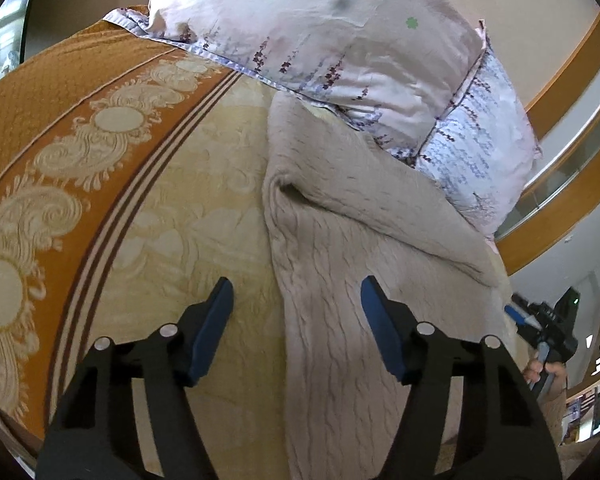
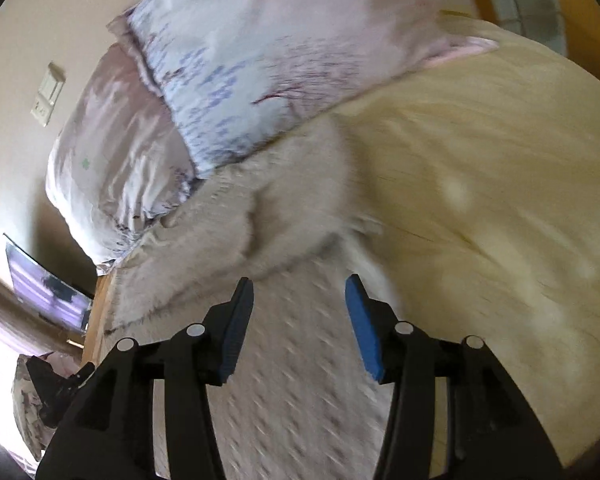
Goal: Fold small clothes
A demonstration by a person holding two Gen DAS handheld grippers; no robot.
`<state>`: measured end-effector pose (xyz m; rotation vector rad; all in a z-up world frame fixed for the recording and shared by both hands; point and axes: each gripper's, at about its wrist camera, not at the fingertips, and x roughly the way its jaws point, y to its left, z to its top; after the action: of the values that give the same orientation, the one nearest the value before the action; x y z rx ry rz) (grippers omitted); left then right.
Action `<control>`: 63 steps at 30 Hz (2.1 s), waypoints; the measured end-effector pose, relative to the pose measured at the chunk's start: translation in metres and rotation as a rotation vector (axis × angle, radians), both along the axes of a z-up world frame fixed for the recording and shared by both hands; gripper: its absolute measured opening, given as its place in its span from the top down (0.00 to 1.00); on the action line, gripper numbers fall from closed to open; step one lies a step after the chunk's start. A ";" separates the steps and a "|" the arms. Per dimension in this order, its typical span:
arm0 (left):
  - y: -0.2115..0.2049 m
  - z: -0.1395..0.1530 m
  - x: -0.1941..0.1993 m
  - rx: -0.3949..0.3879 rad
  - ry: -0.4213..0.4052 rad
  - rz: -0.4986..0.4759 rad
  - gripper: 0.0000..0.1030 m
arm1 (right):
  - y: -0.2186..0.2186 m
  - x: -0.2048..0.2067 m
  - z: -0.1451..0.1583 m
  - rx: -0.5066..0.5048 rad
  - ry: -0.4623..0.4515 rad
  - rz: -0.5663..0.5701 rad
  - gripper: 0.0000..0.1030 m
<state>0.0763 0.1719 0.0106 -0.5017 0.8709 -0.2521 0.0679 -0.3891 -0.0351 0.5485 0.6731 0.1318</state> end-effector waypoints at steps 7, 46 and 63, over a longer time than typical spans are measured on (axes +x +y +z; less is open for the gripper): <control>-0.008 -0.011 -0.020 -0.130 0.003 -0.091 0.51 | -0.016 -0.033 -0.025 0.072 0.061 0.059 0.52; -0.028 -0.020 -0.104 -0.225 -0.055 -0.415 0.94 | 0.031 -0.110 -0.018 0.199 -0.222 0.476 0.93; 0.002 0.072 0.002 -0.176 -0.284 -0.159 0.94 | 0.055 -0.075 0.068 -0.243 -0.486 0.105 0.93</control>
<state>0.0782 0.1741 0.0827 -0.5454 0.6136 -0.5366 -0.0074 -0.3344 0.0333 0.2307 0.2368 0.2676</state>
